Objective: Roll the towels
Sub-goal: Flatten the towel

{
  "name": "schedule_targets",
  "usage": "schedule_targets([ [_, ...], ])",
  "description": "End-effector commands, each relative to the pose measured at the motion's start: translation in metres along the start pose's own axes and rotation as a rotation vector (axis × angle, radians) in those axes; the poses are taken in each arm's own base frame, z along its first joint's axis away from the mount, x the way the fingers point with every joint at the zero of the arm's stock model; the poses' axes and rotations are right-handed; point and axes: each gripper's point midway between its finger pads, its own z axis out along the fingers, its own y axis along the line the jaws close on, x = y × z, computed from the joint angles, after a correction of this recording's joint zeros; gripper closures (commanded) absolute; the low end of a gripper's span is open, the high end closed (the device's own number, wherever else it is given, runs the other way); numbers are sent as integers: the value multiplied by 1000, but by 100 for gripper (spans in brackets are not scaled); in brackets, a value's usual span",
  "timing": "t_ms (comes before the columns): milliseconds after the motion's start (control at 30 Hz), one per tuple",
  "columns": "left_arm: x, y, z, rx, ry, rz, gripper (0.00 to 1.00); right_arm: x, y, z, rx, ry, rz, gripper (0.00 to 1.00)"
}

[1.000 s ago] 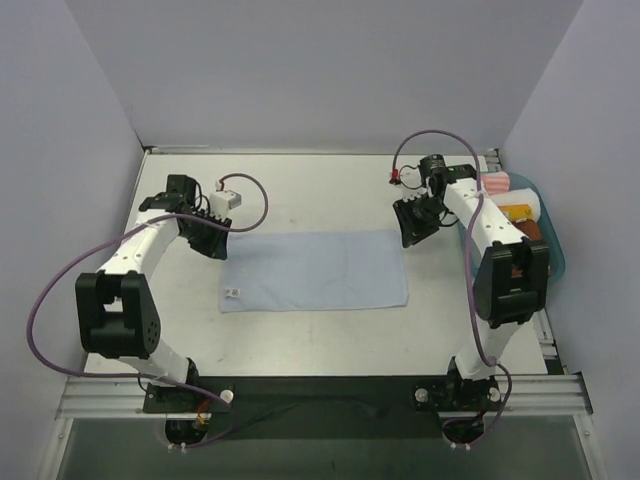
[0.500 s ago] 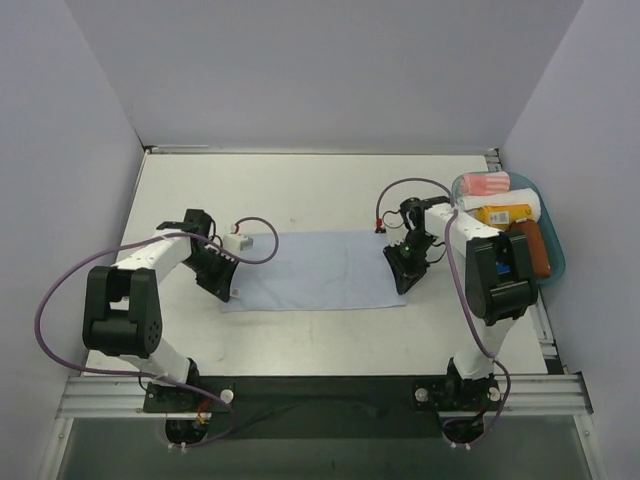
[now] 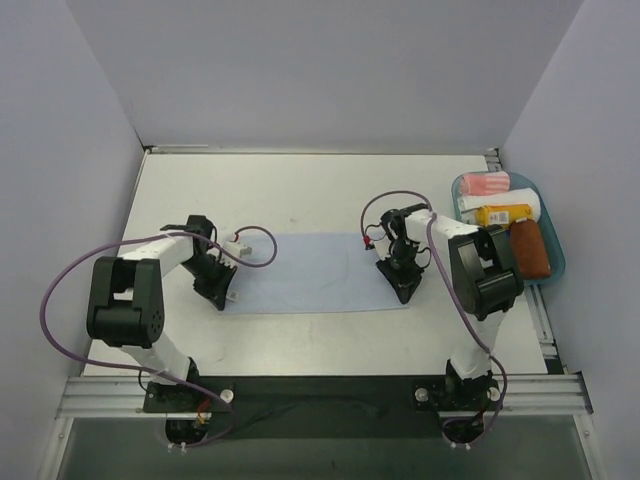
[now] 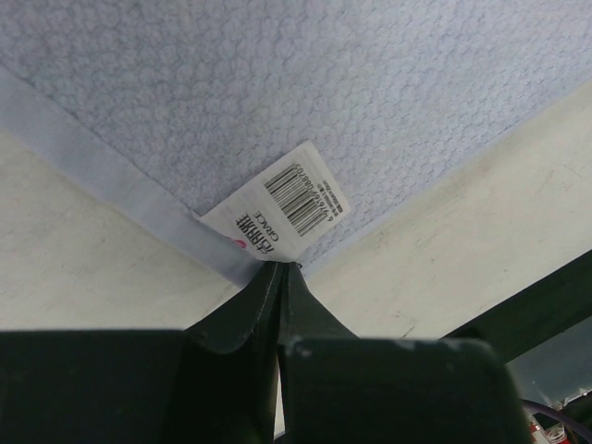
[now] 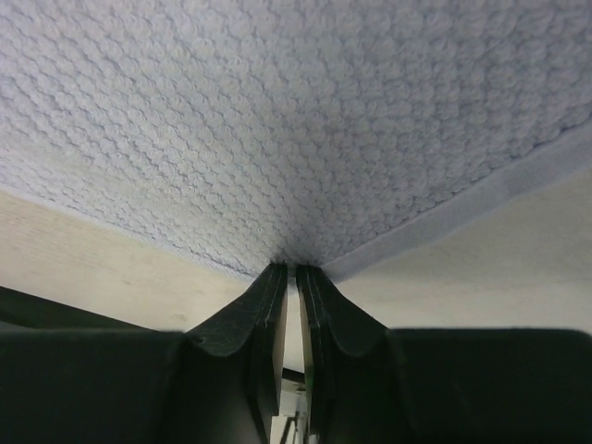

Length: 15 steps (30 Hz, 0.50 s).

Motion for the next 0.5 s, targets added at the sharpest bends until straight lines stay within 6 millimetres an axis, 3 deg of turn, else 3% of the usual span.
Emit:
schedule_targets([
  [0,37,41,4,-165,129,25,97,17,-12,-1,117,82,-64,86],
  [167,23,30,-8,-128,76,44,97,6,7,-5,109,55,-113,82],
  [267,10,18,-13,-79,38,60,93,0,17,-13,91,30,-124,72],
  [367,-6,4,-30,-15,-25,80,75,-5,20,-29,67,-29,-111,63],
  [433,-14,-6,-43,11,-68,91,64,-16,18,-53,56,-121,-91,60],
  [467,-29,-9,-56,18,-125,106,60,-21,21,-62,27,-161,-85,58],
])
